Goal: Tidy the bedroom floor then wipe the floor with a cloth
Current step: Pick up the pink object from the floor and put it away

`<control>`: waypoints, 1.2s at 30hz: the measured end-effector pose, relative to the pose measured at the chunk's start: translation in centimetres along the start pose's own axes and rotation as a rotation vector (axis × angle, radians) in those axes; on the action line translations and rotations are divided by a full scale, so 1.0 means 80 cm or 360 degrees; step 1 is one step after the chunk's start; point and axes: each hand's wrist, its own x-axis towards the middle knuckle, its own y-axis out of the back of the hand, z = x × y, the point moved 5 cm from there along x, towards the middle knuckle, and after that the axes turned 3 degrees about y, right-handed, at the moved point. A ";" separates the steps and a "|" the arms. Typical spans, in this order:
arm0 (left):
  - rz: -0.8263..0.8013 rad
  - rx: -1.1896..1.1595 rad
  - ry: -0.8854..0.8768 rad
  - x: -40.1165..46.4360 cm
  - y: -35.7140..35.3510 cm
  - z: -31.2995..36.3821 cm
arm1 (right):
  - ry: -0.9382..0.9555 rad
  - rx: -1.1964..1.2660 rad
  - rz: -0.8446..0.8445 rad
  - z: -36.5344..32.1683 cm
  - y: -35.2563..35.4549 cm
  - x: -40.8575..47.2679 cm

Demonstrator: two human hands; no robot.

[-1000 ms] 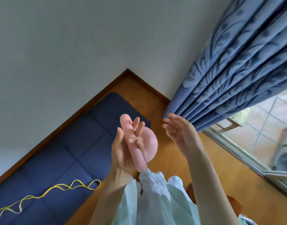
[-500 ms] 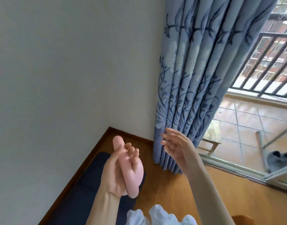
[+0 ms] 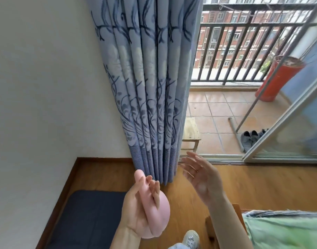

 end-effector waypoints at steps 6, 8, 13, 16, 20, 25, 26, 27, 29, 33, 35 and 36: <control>-0.0159 0.0239 0.0087 0.084 -0.085 -0.026 | 0.0277 0.0175 0.0075 -0.114 0.068 0.025; -0.0214 0.0311 0.0107 0.110 -0.121 -0.036 | 0.0351 0.0176 0.0125 -0.158 0.091 0.033; -0.0251 0.0655 -0.0007 0.182 -0.203 -0.065 | 0.0497 0.0105 0.0304 -0.242 0.152 0.055; -0.0351 0.0657 0.0086 0.220 -0.249 -0.085 | 0.0581 0.0136 0.0384 -0.277 0.181 0.065; -0.0514 0.0636 0.0421 0.267 -0.304 -0.122 | 0.0666 0.0224 0.0492 -0.309 0.216 0.071; -0.0541 0.0665 0.0703 0.336 -0.352 -0.168 | 0.0752 0.0240 0.0678 -0.335 0.257 0.092; -0.0529 0.0658 0.0787 0.352 -0.359 -0.176 | 0.0778 0.0235 0.0725 -0.342 0.267 0.098; -0.0517 0.0662 0.0851 0.370 -0.367 -0.183 | 0.0805 0.0235 0.0770 -0.350 0.276 0.106; -0.0483 0.0687 0.0969 0.405 -0.383 -0.198 | 0.0858 0.0257 0.0868 -0.365 0.293 0.122; -0.0404 0.0842 0.1126 0.466 -0.415 -0.232 | 0.0974 0.0305 0.1077 -0.396 0.322 0.150; -0.0427 0.0971 0.1234 0.493 -0.435 -0.251 | 0.1049 0.0355 0.1163 -0.412 0.335 0.157; -0.0453 0.1031 0.1288 0.504 -0.444 -0.260 | 0.1085 0.0386 0.1217 -0.419 0.343 0.157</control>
